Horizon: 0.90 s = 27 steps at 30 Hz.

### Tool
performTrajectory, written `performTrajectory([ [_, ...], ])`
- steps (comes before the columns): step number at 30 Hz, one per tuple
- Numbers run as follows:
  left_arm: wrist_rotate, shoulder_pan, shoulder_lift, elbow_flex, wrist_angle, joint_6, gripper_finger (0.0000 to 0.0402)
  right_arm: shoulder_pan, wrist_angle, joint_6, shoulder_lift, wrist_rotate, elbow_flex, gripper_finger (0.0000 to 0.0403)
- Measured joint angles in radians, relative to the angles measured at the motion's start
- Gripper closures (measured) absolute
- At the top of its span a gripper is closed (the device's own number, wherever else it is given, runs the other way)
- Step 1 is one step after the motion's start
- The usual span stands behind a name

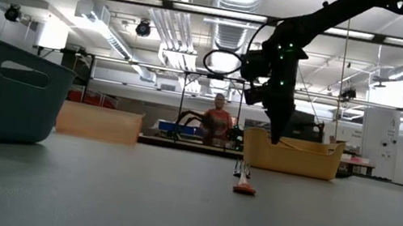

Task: Sort silverware by color (type)
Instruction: Put the gold fork into the yellow bin, then put the orange fork into the orange bin

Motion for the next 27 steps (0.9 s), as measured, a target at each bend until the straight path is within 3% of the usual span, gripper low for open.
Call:
performTrajectory([
  [11, 0.0, 0.0, 0.001, 0.0, 0.0, -0.009, 0.027, 0.0, 0.035, 0.0, 0.0, 0.0, 0.0, 0.039],
  [16, -0.001, -0.004, 0.001, 0.0, -0.001, -0.101, 0.027, 0.0, 0.037, 0.016, 0.0, 0.0, 0.0, 0.0383],
  [27, 0.0, -0.079, 0.047, 0.0, -0.082, -0.433, 0.027, 0.0, 0.033, 0.037, -0.007, 0.0, 0.005, 0.0277],
])
